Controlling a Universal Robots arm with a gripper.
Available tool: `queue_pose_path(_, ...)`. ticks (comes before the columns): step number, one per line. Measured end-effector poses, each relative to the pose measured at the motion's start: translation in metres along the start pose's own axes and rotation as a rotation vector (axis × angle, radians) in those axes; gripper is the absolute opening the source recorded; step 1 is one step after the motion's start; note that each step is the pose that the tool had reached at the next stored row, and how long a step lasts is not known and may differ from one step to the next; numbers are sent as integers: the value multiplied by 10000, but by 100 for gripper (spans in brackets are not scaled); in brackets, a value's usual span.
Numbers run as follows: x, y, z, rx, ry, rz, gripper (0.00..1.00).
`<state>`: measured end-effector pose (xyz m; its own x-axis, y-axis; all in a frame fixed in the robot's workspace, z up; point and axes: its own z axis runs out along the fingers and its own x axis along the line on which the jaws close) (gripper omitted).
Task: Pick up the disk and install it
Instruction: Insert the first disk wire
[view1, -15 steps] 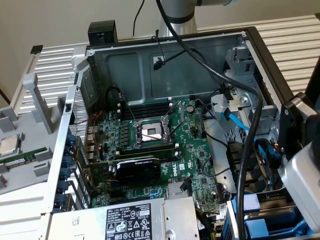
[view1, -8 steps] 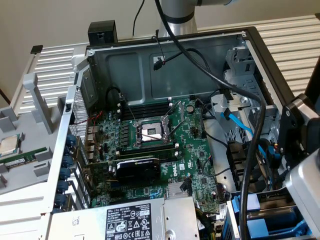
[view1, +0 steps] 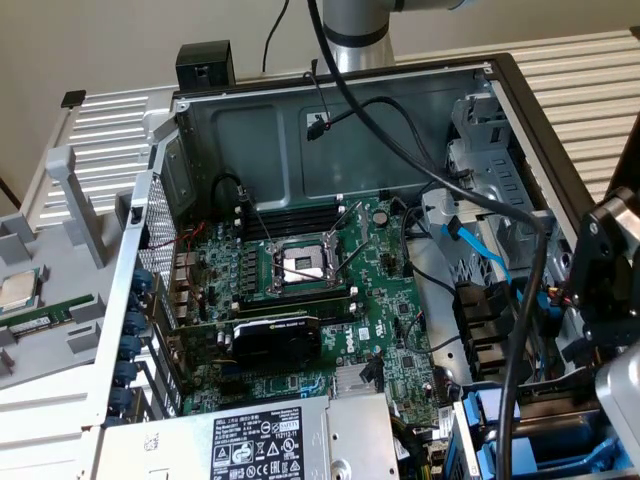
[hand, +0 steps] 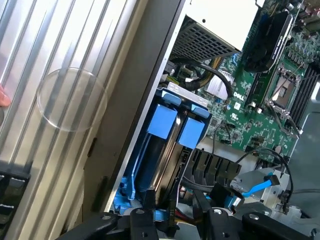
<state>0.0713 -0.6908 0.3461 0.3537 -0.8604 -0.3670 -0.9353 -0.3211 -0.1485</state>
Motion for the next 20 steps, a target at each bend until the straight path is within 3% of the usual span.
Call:
queue_pose_path(5, 88, -2, -22, 126, -369, 7, 43)
queue_pose_path(7, 102, -15, -12, 111, -471, 30, 43)
queue_pose_path(10, 103, -15, -10, 24, -507, 75, 43)
queue_pose_path(14, 111, -14, 5, 37, -548, 74, 43)
queue_pose_path(20, 125, -9, 53, 95, -739, 72, 43)
